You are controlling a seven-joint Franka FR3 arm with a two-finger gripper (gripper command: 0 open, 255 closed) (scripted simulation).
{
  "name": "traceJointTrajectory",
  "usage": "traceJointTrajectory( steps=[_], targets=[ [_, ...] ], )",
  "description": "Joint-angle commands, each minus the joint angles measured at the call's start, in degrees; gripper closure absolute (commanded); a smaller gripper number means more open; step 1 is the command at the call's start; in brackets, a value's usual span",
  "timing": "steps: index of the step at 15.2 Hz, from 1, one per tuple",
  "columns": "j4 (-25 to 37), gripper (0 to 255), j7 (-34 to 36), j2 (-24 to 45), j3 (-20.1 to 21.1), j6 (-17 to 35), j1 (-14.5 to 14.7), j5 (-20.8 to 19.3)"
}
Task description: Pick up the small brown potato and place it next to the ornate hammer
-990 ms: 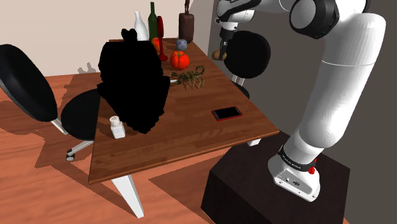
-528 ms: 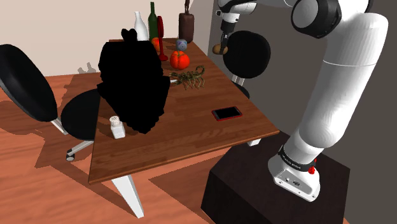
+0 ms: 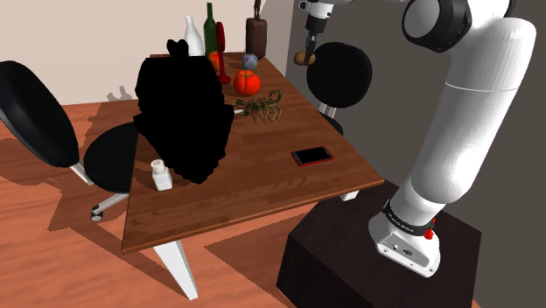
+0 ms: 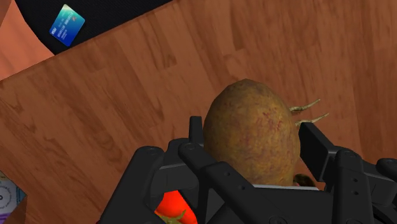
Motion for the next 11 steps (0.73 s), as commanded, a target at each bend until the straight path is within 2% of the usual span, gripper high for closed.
traceJointTrajectory(
  steps=[1,11],
  targets=[
    [1.8,255,0.2,0.1,0.0,-1.7,-0.1,0.0],
    [11.5,255,0.5,1.5,-0.2,-10.0,-0.9,0.4]
  ],
)
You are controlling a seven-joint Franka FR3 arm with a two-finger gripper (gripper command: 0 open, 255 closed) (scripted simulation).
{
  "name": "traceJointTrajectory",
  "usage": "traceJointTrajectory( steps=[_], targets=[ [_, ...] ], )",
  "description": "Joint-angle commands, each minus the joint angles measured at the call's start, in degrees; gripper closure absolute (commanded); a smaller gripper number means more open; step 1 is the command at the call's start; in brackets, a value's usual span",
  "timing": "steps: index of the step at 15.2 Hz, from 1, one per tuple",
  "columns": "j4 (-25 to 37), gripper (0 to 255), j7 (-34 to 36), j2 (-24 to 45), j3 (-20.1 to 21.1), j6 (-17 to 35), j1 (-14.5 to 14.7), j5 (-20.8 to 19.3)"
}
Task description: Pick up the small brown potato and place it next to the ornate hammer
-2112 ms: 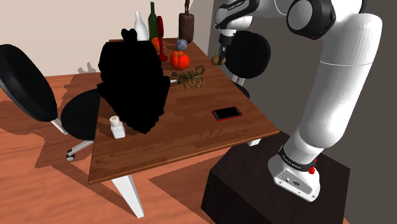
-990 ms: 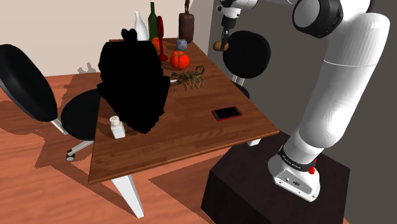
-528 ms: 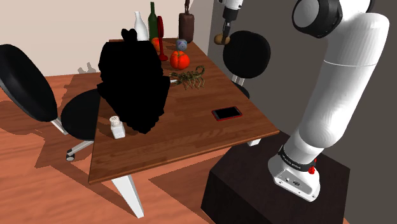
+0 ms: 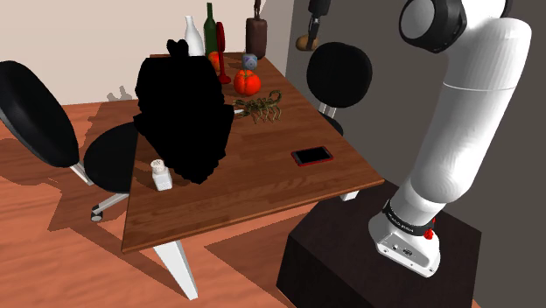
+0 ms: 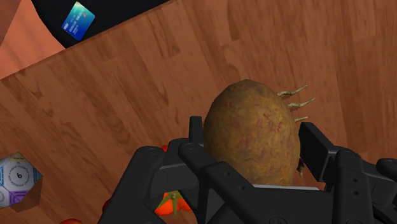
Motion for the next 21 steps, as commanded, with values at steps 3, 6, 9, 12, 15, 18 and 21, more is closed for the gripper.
traceJointTrajectory(
  steps=[3,6,9,12,15,18,21],
  targets=[
    [4.8,255,0.0,1.2,-0.1,-3.6,-0.6,0.5],
    [8.7,255,0.1,2.3,-0.1,-6.5,-1.1,0.9],
    [13.1,255,0.1,3.7,-0.2,-9.6,-1.8,1.5],
    [18.2,255,0.2,5.5,-0.2,-13.0,-2.8,2.2],
    [24.4,255,0.3,7.9,-0.1,-16.9,-4.1,3.2],
    [32.7,255,0.5,11.4,0.2,-21.7,-6.1,4.7],
    [23.0,255,2.2,4.7,-0.2,-18.4,-1.7,2.0]
  ],
)
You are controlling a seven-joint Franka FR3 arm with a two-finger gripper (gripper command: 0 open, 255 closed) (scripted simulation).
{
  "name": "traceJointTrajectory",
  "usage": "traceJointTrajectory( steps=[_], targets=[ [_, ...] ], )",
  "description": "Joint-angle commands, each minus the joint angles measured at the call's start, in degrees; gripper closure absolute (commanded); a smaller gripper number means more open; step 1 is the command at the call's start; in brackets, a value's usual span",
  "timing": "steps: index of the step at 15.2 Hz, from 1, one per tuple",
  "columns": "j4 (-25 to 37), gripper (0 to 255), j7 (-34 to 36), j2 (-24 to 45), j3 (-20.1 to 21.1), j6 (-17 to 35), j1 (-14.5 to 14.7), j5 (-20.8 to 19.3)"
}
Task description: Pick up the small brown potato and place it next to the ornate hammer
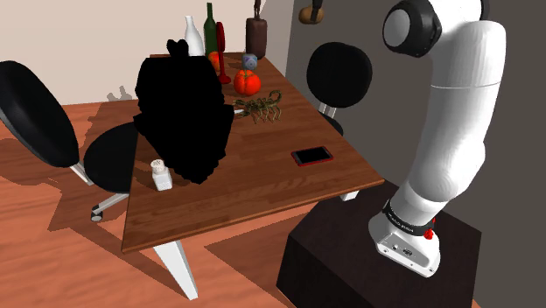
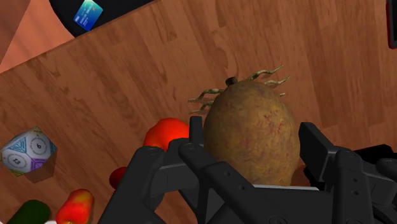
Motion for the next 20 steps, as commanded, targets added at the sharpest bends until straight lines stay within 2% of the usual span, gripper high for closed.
traceJointTrajectory(
  steps=[1,4,9,14,20],
  targets=[
    [-7.0,255,1.7,-5.1,0.0,2.4,3.2,-2.2],
    [-17.7,255,5.5,-13.0,1.2,5.8,7.8,-5.8],
    [-30.1,255,12.6,-23.2,4.5,9.0,12.7,-10.1],
    [-38.9,255,19.8,-31.0,8.8,10.4,15.8,-12.5],
    [-46.2,255,28.3,-38.0,14.4,10.8,18.6,-13.4]
  ],
)
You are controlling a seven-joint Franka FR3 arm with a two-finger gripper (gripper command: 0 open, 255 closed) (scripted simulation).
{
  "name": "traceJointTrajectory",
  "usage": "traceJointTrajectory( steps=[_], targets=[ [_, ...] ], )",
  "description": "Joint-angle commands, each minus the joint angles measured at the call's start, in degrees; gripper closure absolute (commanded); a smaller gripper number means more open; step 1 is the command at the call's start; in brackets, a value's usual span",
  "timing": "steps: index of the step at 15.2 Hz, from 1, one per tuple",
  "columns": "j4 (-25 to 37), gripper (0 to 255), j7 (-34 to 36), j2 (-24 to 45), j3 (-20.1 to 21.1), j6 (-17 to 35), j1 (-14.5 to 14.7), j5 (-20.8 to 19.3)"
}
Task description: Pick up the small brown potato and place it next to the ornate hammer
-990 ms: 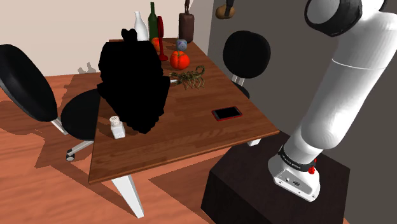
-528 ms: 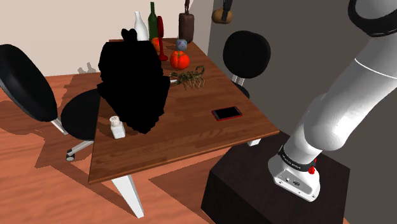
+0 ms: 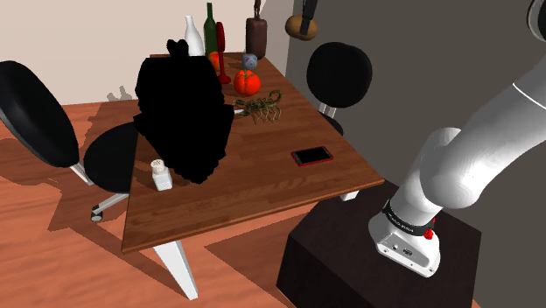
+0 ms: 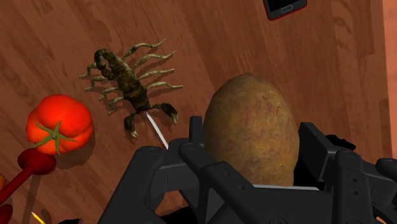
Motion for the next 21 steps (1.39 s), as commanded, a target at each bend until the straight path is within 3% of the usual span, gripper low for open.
traceJointTrajectory(
  steps=[1,9,21],
  targets=[
    [-1.7,255,2.9,-1.7,1.9,0.0,0.9,0.0],
    [-6.6,255,13.2,-6.8,9.2,-0.4,4.0,1.1],
    [-18.8,255,13.3,-9.8,9.2,8.8,4.1,1.2]
  ],
)
